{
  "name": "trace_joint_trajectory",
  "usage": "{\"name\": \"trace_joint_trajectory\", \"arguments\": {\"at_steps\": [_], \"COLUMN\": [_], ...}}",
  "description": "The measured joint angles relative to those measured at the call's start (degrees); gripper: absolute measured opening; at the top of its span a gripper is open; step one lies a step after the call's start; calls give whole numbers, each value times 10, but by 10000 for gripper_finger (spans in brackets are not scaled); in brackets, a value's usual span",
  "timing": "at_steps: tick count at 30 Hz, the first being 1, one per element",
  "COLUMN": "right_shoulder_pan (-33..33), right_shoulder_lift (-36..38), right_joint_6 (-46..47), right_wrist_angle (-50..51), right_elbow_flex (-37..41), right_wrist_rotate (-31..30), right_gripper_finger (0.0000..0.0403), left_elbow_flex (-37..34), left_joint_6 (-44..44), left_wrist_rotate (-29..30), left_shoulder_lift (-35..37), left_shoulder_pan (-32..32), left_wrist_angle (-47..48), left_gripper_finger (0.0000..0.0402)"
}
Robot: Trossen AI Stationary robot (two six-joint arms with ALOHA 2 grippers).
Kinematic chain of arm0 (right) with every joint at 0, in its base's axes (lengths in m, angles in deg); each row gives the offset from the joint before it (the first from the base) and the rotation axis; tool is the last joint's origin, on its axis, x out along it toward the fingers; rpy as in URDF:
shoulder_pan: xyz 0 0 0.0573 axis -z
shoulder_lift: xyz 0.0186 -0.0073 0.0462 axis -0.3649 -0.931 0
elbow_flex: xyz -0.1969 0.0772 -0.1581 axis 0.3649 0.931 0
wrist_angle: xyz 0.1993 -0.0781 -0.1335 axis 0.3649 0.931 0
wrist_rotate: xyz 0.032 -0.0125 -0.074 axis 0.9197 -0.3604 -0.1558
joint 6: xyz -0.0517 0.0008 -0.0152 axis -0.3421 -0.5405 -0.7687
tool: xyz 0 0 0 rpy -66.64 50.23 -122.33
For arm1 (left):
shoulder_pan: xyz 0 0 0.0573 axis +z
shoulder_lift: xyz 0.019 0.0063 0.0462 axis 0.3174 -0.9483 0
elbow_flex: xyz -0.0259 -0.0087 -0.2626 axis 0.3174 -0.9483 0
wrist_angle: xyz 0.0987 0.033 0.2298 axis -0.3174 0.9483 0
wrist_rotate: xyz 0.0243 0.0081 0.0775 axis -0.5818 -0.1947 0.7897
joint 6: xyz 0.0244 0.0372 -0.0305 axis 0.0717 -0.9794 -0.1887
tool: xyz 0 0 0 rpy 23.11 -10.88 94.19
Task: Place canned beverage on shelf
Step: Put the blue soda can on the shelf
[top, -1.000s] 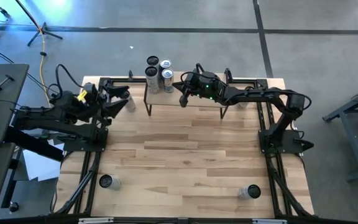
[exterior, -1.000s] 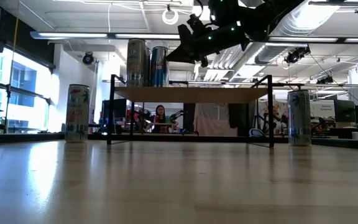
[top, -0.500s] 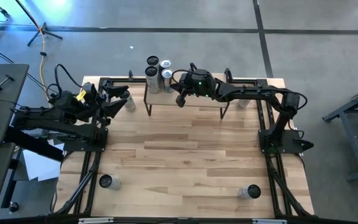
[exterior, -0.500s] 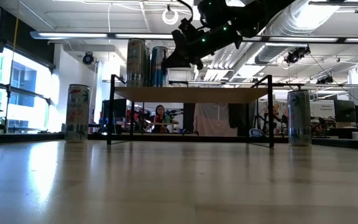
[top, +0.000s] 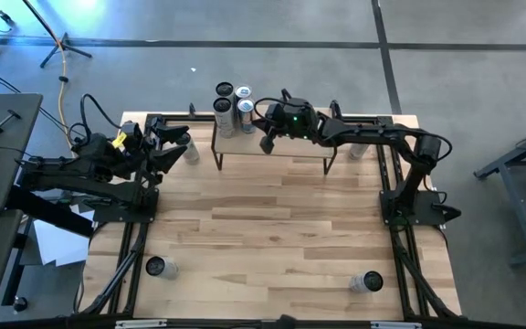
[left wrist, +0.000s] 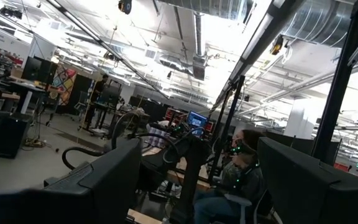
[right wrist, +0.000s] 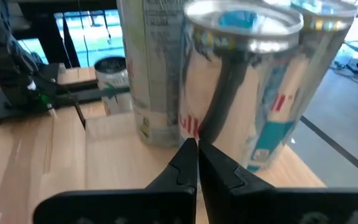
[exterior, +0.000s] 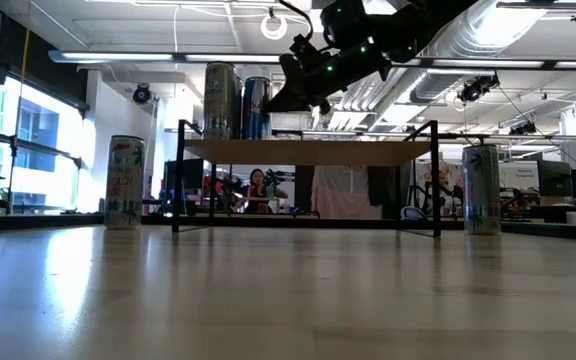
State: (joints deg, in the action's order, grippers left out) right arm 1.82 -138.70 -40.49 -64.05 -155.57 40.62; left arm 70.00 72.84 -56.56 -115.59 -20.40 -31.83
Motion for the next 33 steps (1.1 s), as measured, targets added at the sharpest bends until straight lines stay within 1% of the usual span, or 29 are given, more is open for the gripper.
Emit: {"name": "trace_joint_trajectory", "arguments": {"at_steps": [7, 9, 14, 19, 23, 33], "right_shoulder_pan": [13, 20, 40, 51, 49, 36], "right_shoulder_lift": [17, 23, 23, 18, 13, 10], "right_joint_6": [-39, -50, -63, -60, -46, -30], "right_wrist_angle": [44, 47, 1, -41, -52, -62], "right_elbow_flex": [0, 0, 0, 0, 0, 0], "right_wrist_rotate": [7, -2, -6, 5, 31, 32], "right_gripper_finger": [0, 0, 0, 0, 0, 0], "left_elbow_flex": [0, 0, 0, 0, 0, 0], "left_joint_6": [0, 0, -13, -14, -14, -9], "left_wrist_rotate": [0, 0, 0, 0, 3, 4], "left_shoulder_lift": [0, 0, 0, 0, 0, 0], "left_shoulder_pan": [0, 0, 0, 0, 0, 0], "left_wrist_angle": [0, 1, 0, 0, 0, 0], "left_gripper_finger": [296, 296, 296, 296, 296, 296]}}
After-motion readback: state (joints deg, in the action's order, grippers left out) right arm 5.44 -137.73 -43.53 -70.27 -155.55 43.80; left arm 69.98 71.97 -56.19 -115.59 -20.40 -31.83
